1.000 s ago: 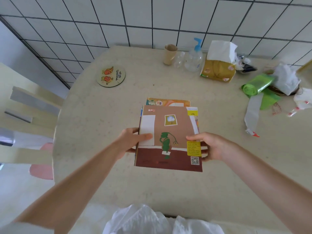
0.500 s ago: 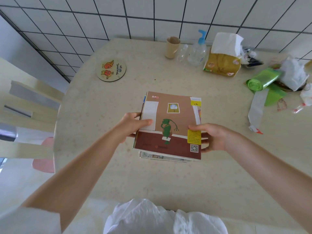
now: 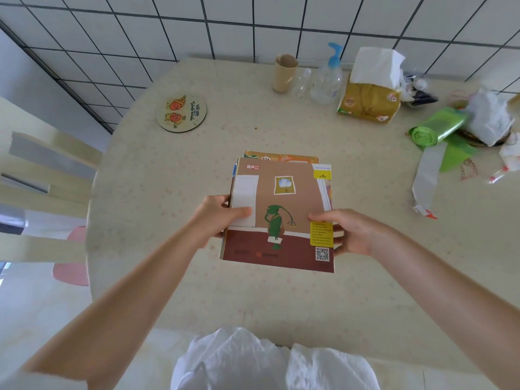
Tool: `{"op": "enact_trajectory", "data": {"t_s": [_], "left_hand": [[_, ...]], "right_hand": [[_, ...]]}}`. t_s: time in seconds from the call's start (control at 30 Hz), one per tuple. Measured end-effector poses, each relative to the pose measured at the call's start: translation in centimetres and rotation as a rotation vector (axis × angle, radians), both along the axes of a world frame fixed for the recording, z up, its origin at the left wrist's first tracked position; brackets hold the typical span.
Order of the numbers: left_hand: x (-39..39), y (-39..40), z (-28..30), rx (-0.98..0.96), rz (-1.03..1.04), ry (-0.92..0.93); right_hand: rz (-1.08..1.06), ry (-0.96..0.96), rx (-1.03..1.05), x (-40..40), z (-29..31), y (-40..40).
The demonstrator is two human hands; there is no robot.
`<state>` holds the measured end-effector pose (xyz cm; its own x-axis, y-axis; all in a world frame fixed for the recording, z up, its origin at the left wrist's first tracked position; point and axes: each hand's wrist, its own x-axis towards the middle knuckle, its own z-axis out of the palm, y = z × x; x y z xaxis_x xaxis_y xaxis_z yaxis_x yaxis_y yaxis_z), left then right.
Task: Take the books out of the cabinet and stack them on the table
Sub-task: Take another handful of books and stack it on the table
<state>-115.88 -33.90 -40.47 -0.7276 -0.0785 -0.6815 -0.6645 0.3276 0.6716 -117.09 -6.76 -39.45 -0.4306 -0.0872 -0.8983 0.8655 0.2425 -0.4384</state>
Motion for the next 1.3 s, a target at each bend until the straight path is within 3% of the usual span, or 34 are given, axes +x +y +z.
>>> {"op": "enact_trajectory", "data": {"t_s": [0.23, 0.43, 0.67, 0.93, 1.17, 1.3], "left_hand": [[1.1, 1.4, -0.7, 0.005, 0.115, -0.004], [1.8, 2.0, -1.0, -0.004, 0.214, 0.035], [1.5, 4.0, -0.4, -0.094, 0.127, 0.014], [1.5, 2.6, -0.1, 0.049, 0.068, 0.058], [2.1, 1.5, 3.4, -0.268, -0.151, 0.434], [2.8, 3.0, 4.1, -0.294, -0.292, 0.679]], "right_hand": [[0.077, 0.084, 0.045, 0.4, -0.9, -1.0], [-0.024, 0.179, 0.028, 0.4, -1.5, -2.5], [-0.095, 0.195, -0.033, 1.1, -1.9, -1.8], [-0.203, 0.271, 0.046, 2.5, -0.5, -2.7], [-0.368, 0.535, 0.326, 8.1, 1.8, -2.8], [-0.472, 0.621, 0.460, 13.0, 2.6, -2.8]]}}
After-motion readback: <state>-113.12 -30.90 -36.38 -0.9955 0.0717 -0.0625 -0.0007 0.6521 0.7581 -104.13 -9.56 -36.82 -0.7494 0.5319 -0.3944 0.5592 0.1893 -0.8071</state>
